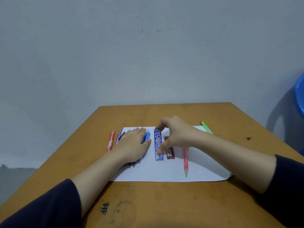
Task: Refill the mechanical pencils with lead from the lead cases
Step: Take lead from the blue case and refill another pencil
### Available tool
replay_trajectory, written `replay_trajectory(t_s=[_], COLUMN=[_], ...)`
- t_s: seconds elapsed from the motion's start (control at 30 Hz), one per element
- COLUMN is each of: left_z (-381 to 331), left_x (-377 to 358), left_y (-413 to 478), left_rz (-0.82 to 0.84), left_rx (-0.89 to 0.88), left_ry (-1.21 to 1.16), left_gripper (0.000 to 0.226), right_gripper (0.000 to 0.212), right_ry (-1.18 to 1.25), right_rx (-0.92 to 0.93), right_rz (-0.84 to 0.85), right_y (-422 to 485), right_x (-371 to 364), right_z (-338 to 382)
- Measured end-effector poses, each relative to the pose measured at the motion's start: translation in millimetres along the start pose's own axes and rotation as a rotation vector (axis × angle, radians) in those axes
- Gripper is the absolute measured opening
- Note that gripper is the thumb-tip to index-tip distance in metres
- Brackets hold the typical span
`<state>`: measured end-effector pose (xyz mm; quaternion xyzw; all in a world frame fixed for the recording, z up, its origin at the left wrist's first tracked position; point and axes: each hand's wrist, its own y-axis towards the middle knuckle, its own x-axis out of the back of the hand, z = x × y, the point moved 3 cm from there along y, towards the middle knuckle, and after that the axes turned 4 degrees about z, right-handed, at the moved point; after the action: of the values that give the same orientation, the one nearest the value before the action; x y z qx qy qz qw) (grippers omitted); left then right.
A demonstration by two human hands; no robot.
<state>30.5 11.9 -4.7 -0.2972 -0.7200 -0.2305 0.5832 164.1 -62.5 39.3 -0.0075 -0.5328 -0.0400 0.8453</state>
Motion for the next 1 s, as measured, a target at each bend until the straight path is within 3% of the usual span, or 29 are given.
replay_trajectory(t_s=[0.13,0.2,0.5,0.73,0.83,1.0], left_z=[3,2,-16,-26,-24,-17], left_x=[-1,1,28,27,28,28], left_y=[1,1,-23,-28,-27,-21], left_rz=[-0.031,-0.069,-0.507,-0.671,-0.69,-0.674], left_rx=[-0.014,-0.021,-0.22,-0.404,-0.438,-0.413], left_ry=[-0.038,-0.107,-0.507,-0.46,-0.37,-0.317], left_gripper=[0.056,0.054,0.038,0.041,0.038,0.038], right_gripper=[0.027,0.019,0.018,0.025,0.021,0.02], right_ry=[0.493,0.639,0.954,1.315,1.361,1.161], right_rx=[-0.018,-0.021,-0.06,-0.114,-0.101,-0.017], right_rz=[-0.004,-0.03,-0.214,-0.185,-0.182,-0.189], right_y=[-5,-8,-13,-11,-12,-10], right_x=[8,16,32,25,23,23], right_z=[-1,-1,-11,-13,-14,-17])
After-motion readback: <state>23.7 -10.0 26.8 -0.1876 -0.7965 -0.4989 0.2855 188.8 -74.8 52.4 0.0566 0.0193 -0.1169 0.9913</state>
